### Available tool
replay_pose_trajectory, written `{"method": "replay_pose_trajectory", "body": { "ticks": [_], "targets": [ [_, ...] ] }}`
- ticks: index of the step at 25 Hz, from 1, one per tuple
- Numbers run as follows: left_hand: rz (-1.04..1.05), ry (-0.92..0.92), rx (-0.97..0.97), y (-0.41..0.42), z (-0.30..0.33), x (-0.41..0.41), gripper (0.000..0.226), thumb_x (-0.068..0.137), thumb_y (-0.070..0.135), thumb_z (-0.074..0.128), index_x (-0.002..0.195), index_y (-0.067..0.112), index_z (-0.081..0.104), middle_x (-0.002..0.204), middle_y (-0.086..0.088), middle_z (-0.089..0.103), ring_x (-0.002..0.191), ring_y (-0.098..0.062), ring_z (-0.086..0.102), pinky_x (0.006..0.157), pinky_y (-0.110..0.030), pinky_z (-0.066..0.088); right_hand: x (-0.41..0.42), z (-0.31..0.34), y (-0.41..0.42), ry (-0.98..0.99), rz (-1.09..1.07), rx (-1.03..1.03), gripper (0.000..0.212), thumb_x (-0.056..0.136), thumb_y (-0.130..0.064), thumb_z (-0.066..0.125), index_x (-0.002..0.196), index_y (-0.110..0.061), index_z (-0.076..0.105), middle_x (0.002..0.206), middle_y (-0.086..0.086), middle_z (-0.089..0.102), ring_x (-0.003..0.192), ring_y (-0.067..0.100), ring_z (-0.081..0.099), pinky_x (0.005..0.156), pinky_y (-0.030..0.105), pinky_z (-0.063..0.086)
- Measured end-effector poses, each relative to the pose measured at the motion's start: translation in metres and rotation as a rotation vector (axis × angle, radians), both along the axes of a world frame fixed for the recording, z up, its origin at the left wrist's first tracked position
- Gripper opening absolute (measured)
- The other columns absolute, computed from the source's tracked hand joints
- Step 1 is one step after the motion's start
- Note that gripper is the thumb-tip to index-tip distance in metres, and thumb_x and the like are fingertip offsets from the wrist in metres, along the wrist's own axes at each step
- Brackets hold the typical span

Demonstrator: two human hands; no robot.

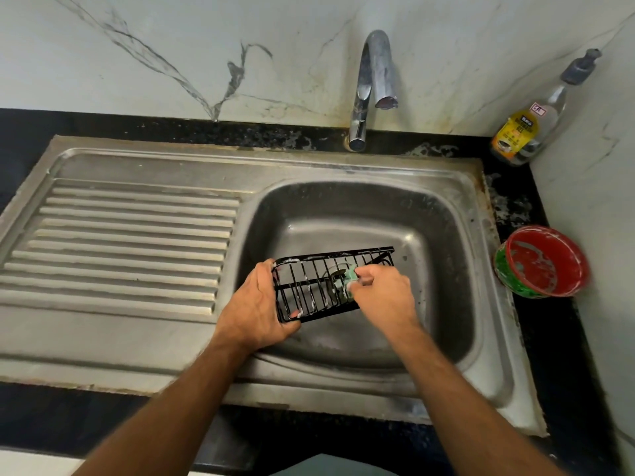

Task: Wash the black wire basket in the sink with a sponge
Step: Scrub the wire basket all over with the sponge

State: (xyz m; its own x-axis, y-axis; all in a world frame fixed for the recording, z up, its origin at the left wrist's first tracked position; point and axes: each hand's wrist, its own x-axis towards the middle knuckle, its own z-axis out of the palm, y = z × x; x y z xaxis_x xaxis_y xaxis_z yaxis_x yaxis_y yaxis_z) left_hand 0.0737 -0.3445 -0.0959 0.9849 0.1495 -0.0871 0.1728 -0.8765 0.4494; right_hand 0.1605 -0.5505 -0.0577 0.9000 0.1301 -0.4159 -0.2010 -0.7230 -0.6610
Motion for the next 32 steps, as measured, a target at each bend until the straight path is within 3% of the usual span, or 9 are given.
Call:
{"method": "replay_pose_trajectory", "body": {
  "ticks": [2,5,10,14,18,23,27,30,32],
  "targets": [
    [0.007,0.003,-0.008,-0.001,0.003,0.000,0.106,0.065,0.045,0.086,0.146,0.001,0.033,0.128,-0.006,0.051,0.122,-0.021,0.052,0.110,-0.028,0.041,0.006,0.005,-0.004,0.058,-0.001,-0.003,0.027,0.089,-0.015,0.063,0.110,-0.028,0.075,0.091,-0.015,0.073,0.079,0.003,0.067,0.091,0.032,0.057],
    [-0.009,-0.013,-0.022,-0.002,0.004,0.000,0.102,0.065,0.042,0.086,0.144,0.003,0.034,0.127,-0.005,0.052,0.120,-0.020,0.053,0.110,-0.030,0.044,0.023,0.005,-0.006,0.135,0.023,-0.015,0.022,0.090,-0.011,0.066,0.104,-0.024,0.075,0.093,-0.007,0.076,0.067,0.003,0.071,0.070,0.020,0.057],
    [-0.019,0.002,-0.009,-0.002,0.004,0.000,0.102,0.068,0.044,0.085,0.146,0.003,0.032,0.132,-0.006,0.051,0.125,-0.021,0.051,0.111,-0.028,0.041,0.023,-0.008,0.003,0.143,0.111,-0.180,0.012,0.086,-0.025,0.077,0.082,-0.014,0.076,0.069,0.000,0.073,0.067,0.011,0.073,0.070,0.028,0.059],
    [0.002,-0.017,-0.043,-0.002,0.005,0.001,0.100,0.068,0.042,0.086,0.145,0.004,0.033,0.129,-0.004,0.051,0.121,-0.019,0.052,0.108,-0.024,0.039,0.014,-0.008,0.002,0.028,-0.001,-0.151,0.022,0.089,-0.030,0.071,0.069,-0.021,0.073,0.068,-0.008,0.070,0.061,0.004,0.065,0.062,0.019,0.048],
    [0.006,-0.015,-0.058,0.000,0.004,0.002,0.105,0.066,0.042,0.088,0.146,0.006,0.032,0.132,-0.005,0.050,0.123,-0.019,0.051,0.110,-0.027,0.041,0.009,-0.008,0.008,0.016,-0.251,0.046,0.014,0.087,-0.035,0.070,0.079,-0.026,0.077,0.063,-0.016,0.068,0.058,0.002,0.062,0.049,0.013,0.041],
    [0.001,-0.019,-0.073,0.000,0.002,0.001,0.101,0.064,0.041,0.088,0.143,0.009,0.035,0.129,-0.002,0.051,0.120,-0.017,0.053,0.108,-0.026,0.043,0.020,-0.011,0.015,-0.064,-0.108,0.021,0.017,0.088,-0.041,0.072,0.095,-0.027,0.078,0.081,-0.012,0.074,0.070,0.006,0.066,0.071,0.027,0.057],
    [-0.003,-0.013,-0.059,0.001,0.000,0.002,0.100,0.066,0.041,0.087,0.144,0.007,0.034,0.129,-0.004,0.052,0.119,-0.018,0.053,0.107,-0.028,0.045,0.028,-0.013,0.010,0.030,0.045,-0.128,0.021,0.086,-0.029,0.071,0.071,-0.014,0.070,0.063,-0.003,0.065,0.054,0.013,0.061,0.057,0.030,0.056],
    [-0.004,-0.011,-0.053,0.001,-0.001,0.001,0.099,0.067,0.043,0.085,0.144,0.007,0.034,0.129,-0.004,0.051,0.119,-0.019,0.053,0.107,-0.029,0.046,0.034,-0.016,-0.014,0.281,0.069,0.098,0.010,0.090,-0.017,0.071,0.094,-0.009,0.075,0.075,0.006,0.075,0.071,0.021,0.074,0.071,0.039,0.063],
    [0.000,-0.011,-0.062,0.002,-0.003,0.003,0.098,0.065,0.043,0.085,0.143,0.009,0.036,0.127,-0.002,0.051,0.118,-0.018,0.054,0.106,-0.030,0.046,0.032,-0.020,-0.029,0.356,-0.089,0.335,0.016,0.092,-0.012,0.069,0.106,-0.006,0.072,0.083,0.012,0.076,0.075,0.025,0.075,0.073,0.042,0.063]
  ]
}}
